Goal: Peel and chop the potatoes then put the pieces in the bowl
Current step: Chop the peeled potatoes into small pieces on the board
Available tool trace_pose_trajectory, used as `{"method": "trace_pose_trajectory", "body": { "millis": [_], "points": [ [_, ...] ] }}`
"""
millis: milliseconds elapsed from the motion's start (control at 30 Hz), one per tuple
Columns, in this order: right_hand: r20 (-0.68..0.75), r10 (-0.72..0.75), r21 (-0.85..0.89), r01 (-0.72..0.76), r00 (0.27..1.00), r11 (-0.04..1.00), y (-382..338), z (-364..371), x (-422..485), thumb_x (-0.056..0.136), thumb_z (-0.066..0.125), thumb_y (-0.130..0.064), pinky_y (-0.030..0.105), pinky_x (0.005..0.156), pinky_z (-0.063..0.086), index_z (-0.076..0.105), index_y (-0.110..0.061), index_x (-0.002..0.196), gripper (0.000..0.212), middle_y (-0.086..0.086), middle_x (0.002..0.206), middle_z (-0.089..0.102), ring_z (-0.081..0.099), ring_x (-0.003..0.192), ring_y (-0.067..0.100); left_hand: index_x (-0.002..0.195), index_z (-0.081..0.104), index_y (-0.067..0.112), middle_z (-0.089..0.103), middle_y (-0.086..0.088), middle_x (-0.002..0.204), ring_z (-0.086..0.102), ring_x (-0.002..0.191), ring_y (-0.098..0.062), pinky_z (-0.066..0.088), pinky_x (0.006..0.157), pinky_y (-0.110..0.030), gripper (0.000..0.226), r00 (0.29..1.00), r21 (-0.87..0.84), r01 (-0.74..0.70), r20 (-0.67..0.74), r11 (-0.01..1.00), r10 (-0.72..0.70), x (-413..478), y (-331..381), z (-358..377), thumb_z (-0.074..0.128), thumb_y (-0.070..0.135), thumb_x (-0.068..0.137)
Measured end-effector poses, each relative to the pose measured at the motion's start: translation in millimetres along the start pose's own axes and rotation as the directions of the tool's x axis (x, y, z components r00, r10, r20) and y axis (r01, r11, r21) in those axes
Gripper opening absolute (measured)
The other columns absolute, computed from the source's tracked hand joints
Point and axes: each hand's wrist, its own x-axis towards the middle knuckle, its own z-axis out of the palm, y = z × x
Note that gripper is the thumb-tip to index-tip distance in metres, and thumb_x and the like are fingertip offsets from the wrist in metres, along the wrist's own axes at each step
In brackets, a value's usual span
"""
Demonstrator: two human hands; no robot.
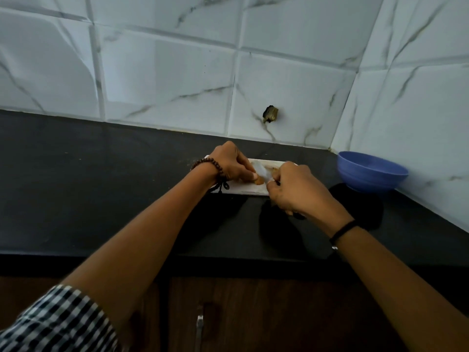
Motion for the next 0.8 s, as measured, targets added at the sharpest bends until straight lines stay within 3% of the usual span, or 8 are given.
{"method": "trace_pose_trajectory", "body": {
  "millis": [133, 267, 400, 500, 600, 667, 733, 800],
  "points": [
    [0.004, -0.010, -0.048, 0.010, 1.000, 0.999, -6.6, -0.2, -1.7, 0.098, 0.055, -0.023, 0.021, 0.040, 0.034, 0.059, -0.007, 0.099, 0.016, 0.008, 0.088, 0.056, 0.053, 0.056, 0.014, 0.076, 0.079, 0.023, 0.074, 0.010, 0.075, 0.064, 0.084, -0.003, 0.047, 0.073, -0.017, 0.008, 1.000, 0.004, 0.008, -0.016, 1.000, -0.008, 0.3, -1.3, 1.2, 0.084, 0.026, 0.070],
    [0.023, -0.028, -0.053, 0.029, 0.999, 0.998, -4.5, -1.2, -16.4, 0.098, 0.056, -0.023, 0.016, 0.033, 0.031, 0.057, -0.010, 0.095, 0.014, 0.006, 0.078, 0.053, 0.051, 0.054, 0.013, 0.079, 0.080, 0.023, 0.074, 0.009, 0.076, 0.064, 0.084, -0.003, 0.048, 0.076, -0.018, 0.012, 1.000, 0.010, 0.005, -0.019, 1.000, -0.005, -0.5, -3.1, 1.3, 0.085, 0.027, 0.069],
    [0.043, -0.035, -0.109, 0.039, 0.998, 0.993, -4.3, -4.4, -30.4, 0.098, 0.056, -0.023, 0.020, 0.044, 0.029, 0.051, -0.012, 0.086, 0.017, 0.002, 0.081, 0.051, 0.048, 0.062, 0.010, 0.079, 0.080, 0.023, 0.074, 0.009, 0.075, 0.063, 0.081, -0.002, 0.045, 0.073, -0.016, 0.013, 1.000, -0.002, 0.013, -0.011, 1.000, -0.013, -1.3, -3.9, 0.3, 0.085, 0.028, 0.068],
    [0.088, -0.021, -0.138, 0.033, 0.996, 0.990, -4.7, -11.6, -40.8, 0.098, 0.058, -0.023, 0.021, 0.048, 0.035, 0.056, -0.010, 0.096, 0.014, 0.004, 0.090, 0.055, 0.053, 0.069, 0.013, 0.080, 0.080, 0.021, 0.073, 0.010, 0.074, 0.062, 0.076, 0.000, 0.044, 0.069, -0.014, 0.014, 1.000, -0.021, 0.021, -0.008, 1.000, -0.021, -3.1, -2.0, -0.1, 0.085, 0.026, 0.068],
    [0.162, 0.010, -0.143, 0.013, 0.987, 0.990, -1.7, -30.1, -53.7, 0.099, 0.057, -0.027, 0.028, 0.059, 0.053, 0.060, -0.009, 0.107, 0.020, 0.005, 0.098, 0.060, 0.060, 0.075, 0.014, 0.080, 0.080, 0.021, 0.073, 0.010, 0.073, 0.062, 0.075, 0.000, 0.044, 0.068, -0.014, 0.014, 1.000, -0.026, 0.023, -0.008, 0.999, -0.024, -4.5, -1.0, -0.6, 0.085, 0.026, 0.068],
    [0.208, 0.013, -0.094, 0.006, 0.978, 0.996, 3.7, -46.1, -60.0, 0.099, 0.056, -0.032, 0.031, 0.061, 0.058, 0.065, -0.015, 0.108, 0.021, 0.004, 0.086, 0.066, 0.065, 0.068, 0.013, 0.080, 0.080, 0.021, 0.073, 0.010, 0.073, 0.061, 0.075, -0.001, 0.045, 0.069, -0.016, 0.015, 1.000, -0.026, 0.025, -0.003, 0.999, -0.025, -4.3, -0.9, -0.1, 0.086, 0.027, 0.068],
    [0.224, 0.051, 0.021, -0.057, 0.973, 0.998, 8.2, -56.1, -62.3, 0.099, 0.056, -0.037, 0.026, 0.049, 0.051, 0.067, -0.019, 0.109, 0.024, 0.003, 0.071, 0.068, 0.061, 0.053, 0.011, 0.079, 0.080, 0.023, 0.073, 0.010, 0.074, 0.060, 0.075, -0.001, 0.044, 0.068, -0.016, 0.014, 1.000, -0.020, 0.023, 0.008, 1.000, -0.023, -4.5, -0.8, -0.7, 0.085, 0.030, 0.068],
    [0.135, 0.088, 0.060, -0.097, 0.987, 0.993, 12.3, -54.5, -55.8, 0.097, 0.059, -0.038, 0.027, 0.047, 0.050, 0.066, -0.015, 0.107, 0.026, 0.006, 0.069, 0.069, 0.059, 0.050, 0.014, 0.078, 0.079, 0.025, 0.072, 0.009, 0.074, 0.058, 0.071, 0.000, 0.043, 0.066, -0.016, 0.010, 0.999, -0.010, 0.027, 0.024, 1.000, -0.027, -4.8, 0.0, -1.4, 0.082, 0.032, 0.072]
  ]
}}
